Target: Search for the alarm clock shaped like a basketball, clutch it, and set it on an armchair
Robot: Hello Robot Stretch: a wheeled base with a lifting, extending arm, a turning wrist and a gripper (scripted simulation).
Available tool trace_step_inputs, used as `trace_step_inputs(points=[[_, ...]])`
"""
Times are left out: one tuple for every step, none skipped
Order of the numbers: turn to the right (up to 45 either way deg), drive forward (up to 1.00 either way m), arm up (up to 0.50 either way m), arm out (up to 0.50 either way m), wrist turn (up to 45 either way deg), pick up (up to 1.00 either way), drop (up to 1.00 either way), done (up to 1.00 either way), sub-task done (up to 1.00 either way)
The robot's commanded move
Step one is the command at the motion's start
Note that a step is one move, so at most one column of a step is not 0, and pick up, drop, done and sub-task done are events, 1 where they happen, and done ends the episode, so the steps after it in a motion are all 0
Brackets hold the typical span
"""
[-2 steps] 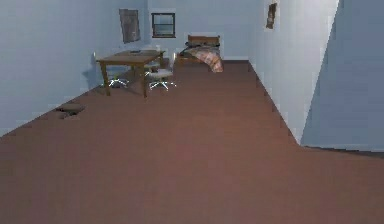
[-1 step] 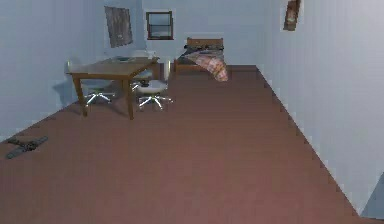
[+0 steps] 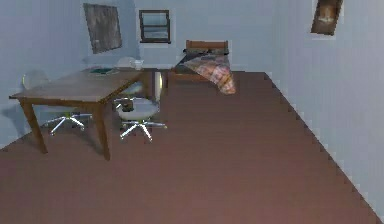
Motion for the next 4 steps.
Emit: trace_step_inputs(points=[[0.0,1.00,0.00,0.00,0.0,0.00,0.00,0.00,0.00],[0.0,0.85,0.00,0.00,0.0,0.00,0.00,0.00,0.00],[-45.0,0.00,0.00,0.00,0.0,0.00,0.00,0.00,0.00],[-45.0,0.00,0.00,0.00,0.0,0.00,0.00,0.00,0.00]])
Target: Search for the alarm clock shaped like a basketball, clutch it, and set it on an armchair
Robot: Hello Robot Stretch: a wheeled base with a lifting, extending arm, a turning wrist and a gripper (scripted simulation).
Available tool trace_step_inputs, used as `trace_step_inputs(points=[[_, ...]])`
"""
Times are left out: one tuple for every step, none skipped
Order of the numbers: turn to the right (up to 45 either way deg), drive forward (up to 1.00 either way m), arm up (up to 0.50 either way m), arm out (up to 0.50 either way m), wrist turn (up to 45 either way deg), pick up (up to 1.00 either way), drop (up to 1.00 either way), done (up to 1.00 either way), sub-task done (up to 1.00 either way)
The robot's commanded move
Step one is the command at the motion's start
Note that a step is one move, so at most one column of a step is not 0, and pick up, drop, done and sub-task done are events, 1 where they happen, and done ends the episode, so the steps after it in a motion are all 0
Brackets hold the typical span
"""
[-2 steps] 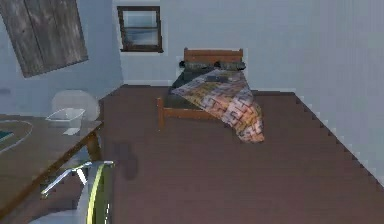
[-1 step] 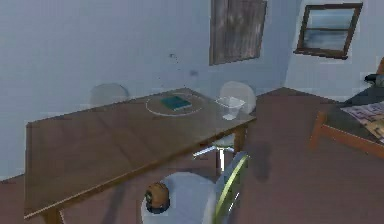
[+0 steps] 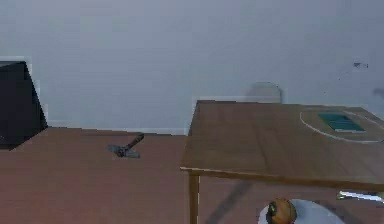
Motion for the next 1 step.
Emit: trace_step_inputs(points=[[-45.0,0.00,0.00,0.00,0.0,0.00,0.00,0.00,0.00]])
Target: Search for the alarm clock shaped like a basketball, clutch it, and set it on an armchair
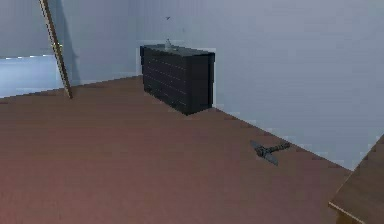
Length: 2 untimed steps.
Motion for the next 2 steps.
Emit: trace_step_inputs(points=[[-12.0,0.00,0.00,0.00,0.0,0.00,0.00,0.00,0.00],[45.0,0.00,0.00,0.00,0.0,0.00,0.00,0.00,0.00]])
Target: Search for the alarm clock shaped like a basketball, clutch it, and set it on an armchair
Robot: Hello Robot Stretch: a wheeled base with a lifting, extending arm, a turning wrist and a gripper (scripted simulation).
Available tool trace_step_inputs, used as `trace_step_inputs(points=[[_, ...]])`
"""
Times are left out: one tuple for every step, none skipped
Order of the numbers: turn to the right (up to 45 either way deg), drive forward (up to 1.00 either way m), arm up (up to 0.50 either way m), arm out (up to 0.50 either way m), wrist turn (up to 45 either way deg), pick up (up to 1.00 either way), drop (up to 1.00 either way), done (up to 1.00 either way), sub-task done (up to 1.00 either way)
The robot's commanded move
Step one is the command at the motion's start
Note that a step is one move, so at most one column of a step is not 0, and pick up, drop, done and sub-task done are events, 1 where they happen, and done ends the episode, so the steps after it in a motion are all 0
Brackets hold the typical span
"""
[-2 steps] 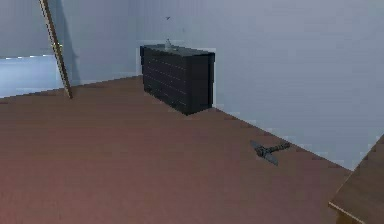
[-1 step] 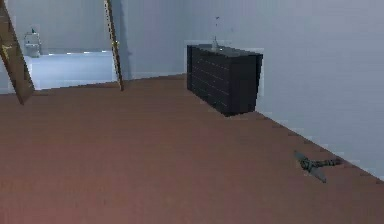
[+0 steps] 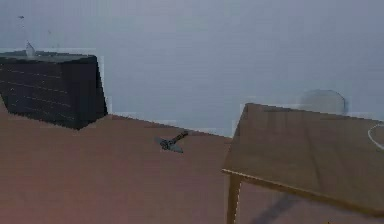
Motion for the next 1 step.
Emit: trace_step_inputs(points=[[27.0,0.00,0.00,0.00,0.0,0.00,0.00,0.00,0.00]])
